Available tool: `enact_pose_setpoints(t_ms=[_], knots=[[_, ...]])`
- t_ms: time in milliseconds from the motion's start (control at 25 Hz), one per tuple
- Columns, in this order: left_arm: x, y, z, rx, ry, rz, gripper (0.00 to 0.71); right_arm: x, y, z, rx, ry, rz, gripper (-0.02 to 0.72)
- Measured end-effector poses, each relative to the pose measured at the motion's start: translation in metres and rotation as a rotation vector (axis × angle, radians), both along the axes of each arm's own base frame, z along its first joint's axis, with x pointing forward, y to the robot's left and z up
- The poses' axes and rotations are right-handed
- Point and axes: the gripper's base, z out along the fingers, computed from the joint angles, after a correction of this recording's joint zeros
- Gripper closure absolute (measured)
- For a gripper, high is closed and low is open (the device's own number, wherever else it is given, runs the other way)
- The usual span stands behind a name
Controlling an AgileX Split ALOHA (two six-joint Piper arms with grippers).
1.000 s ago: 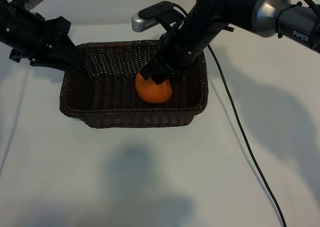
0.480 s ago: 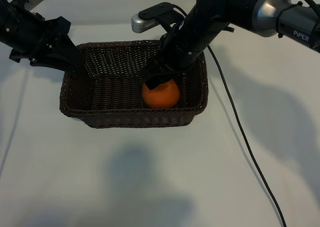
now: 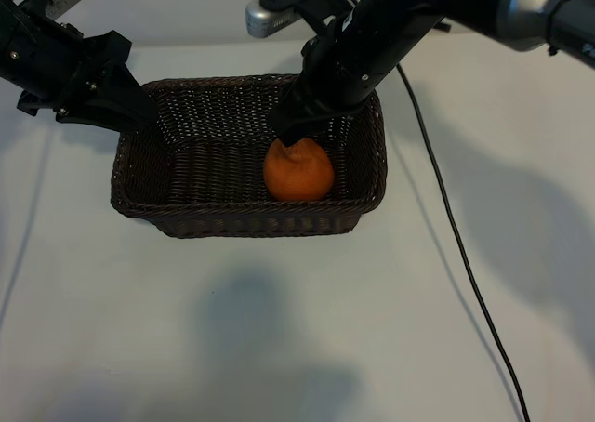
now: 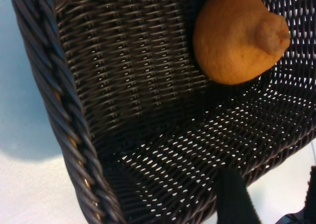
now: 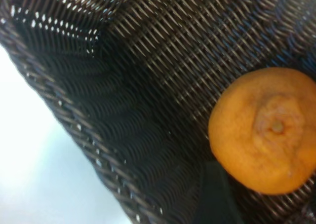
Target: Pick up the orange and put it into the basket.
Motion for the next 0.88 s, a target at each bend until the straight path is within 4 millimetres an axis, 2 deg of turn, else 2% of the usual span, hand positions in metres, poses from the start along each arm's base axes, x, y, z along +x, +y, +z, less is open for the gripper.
enact_pose_setpoints(t_ms=[200,640,880], knots=[[0.0,0.0,0.0,0.0,-0.001,-0.002,0.306,-0.005,-0.014,0.019,-0.007,0.0,0.005,0.258],[0.0,0.0,0.0,0.001,-0.008,-0.011,0.306,-0.006,-0.082,0.06,-0.021,-0.026,-0.04,0.258],[0.0,0.0,0.0,0.001,-0.009,-0.011,0.306,-0.011,-0.115,0.074,-0.048,-0.028,-0.015,0.258]])
